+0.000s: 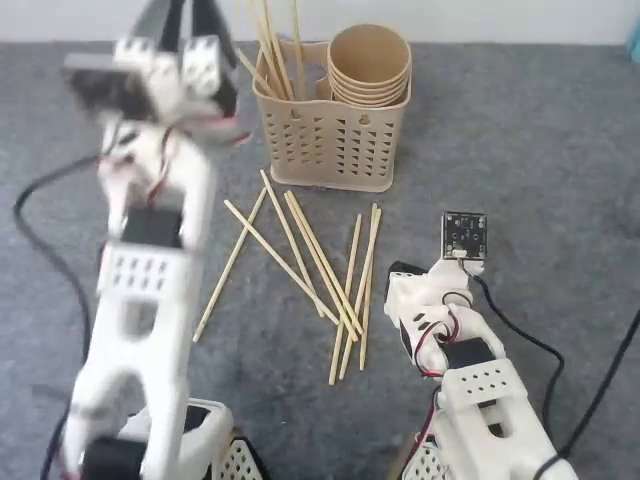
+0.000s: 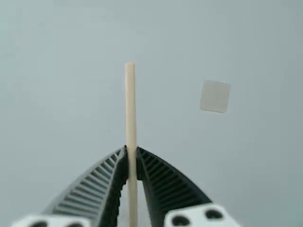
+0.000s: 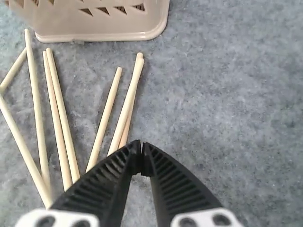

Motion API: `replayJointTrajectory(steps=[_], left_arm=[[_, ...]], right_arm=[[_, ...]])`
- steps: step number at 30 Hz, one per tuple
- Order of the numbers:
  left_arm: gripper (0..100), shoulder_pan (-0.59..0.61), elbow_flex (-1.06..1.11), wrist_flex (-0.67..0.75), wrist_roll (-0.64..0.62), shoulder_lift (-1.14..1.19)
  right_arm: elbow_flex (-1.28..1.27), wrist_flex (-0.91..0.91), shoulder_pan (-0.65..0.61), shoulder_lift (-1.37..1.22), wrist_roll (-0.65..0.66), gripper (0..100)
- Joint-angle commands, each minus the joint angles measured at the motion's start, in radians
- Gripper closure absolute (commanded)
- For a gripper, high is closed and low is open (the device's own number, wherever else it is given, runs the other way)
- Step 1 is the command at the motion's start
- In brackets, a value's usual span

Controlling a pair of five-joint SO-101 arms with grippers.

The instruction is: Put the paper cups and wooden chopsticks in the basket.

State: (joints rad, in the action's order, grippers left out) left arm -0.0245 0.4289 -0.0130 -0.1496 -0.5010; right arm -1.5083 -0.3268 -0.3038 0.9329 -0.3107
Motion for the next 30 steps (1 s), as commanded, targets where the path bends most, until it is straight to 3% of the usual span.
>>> replayJointTrajectory(steps=[1, 18, 27, 30], left_arm=[[99, -0.038, -0.28, -0.006, 0.005, 0.245], [99, -0.063, -0.799, -0.006, 0.005, 0.809], [99, -0.061, -0.817, -0.012, 0.005, 0.925], [98, -0.051, -0.799, -0.097, 0.005, 0.908]], right_arm=[[0.008, 0.022, 0.008, 0.035, -0.011, 99.1], [-0.038, 0.151, -0.024, 0.024, 0.063, 99.1], [-0.037, 0.156, -0.021, 0.024, 0.083, 99.1], [-0.037, 0.156, -0.021, 0.024, 0.083, 99.1]])
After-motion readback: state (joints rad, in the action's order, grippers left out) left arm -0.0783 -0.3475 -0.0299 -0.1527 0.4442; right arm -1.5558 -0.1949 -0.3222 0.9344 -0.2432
